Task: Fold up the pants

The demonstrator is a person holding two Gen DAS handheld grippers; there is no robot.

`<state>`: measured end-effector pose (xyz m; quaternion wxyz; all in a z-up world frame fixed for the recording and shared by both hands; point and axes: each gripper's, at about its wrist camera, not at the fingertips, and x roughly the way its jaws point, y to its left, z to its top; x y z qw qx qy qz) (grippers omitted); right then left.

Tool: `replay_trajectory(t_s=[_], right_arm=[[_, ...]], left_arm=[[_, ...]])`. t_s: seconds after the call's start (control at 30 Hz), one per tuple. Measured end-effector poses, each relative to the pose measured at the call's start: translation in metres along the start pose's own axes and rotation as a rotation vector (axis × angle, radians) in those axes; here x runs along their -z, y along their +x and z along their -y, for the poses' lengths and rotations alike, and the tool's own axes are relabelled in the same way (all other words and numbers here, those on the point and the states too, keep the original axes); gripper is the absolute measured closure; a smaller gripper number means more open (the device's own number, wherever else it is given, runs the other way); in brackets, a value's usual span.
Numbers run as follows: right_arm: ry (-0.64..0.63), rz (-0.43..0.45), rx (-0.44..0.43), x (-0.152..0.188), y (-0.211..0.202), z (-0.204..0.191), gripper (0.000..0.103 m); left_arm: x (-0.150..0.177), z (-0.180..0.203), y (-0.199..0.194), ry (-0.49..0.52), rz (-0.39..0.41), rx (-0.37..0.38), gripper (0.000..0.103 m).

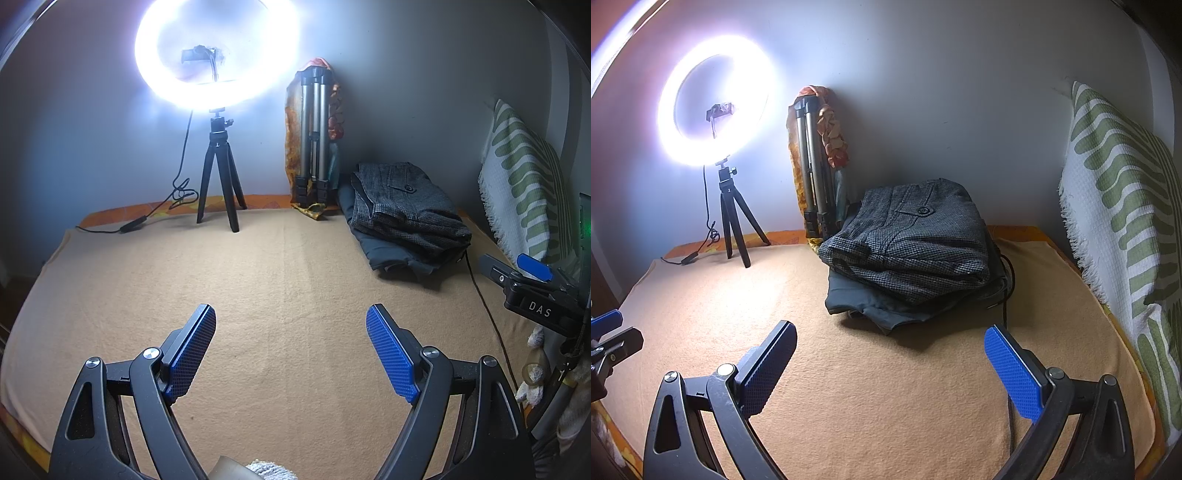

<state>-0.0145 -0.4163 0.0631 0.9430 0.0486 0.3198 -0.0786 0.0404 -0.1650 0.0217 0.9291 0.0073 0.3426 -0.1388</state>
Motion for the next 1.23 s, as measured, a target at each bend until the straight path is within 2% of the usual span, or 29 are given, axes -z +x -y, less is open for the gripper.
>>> replay_trajectory(t_s=[0.8,1.23], right_arm=[[0.000,-0.002,-0.002,0.0000,0.0007,-0.0004,0.000],[0.001,-0.005,-0.005,-0.0004,0.0034,-0.0012,0.000]], left_arm=[[0.0000,0.0014,-0.0001,0.003,0.000,0.002,0.019],[0.0031,-0.0001,-0.0071,0.028,0.053,-0.005,0.019]])
